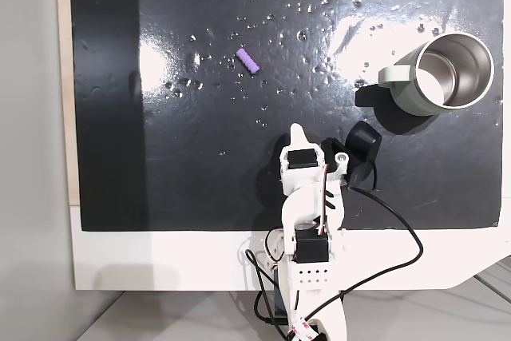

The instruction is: Grasp a pengrip and put it in the cup.

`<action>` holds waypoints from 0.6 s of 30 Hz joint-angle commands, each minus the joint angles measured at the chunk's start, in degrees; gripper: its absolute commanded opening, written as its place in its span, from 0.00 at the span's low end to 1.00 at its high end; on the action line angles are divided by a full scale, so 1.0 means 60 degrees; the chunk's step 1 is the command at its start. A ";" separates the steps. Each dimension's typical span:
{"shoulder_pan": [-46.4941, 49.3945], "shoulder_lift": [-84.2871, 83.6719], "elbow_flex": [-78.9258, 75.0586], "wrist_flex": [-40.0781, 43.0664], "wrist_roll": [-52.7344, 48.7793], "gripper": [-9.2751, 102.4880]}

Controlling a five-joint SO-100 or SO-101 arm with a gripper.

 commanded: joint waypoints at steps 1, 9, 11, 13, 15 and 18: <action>-0.0088 0.0117 -0.0029 -0.0308 -0.0059 0.08; -0.0381 0.0117 -0.0703 -0.0190 -0.0879 0.08; -0.0688 -0.0117 -0.1333 0.0015 -0.1113 0.08; -0.0952 -0.0981 -0.2095 0.0103 -0.1304 0.08; -0.1025 -0.2183 -0.2871 0.0103 -0.1611 0.08; -0.1025 -0.4043 -0.4043 -0.0073 -0.2285 0.08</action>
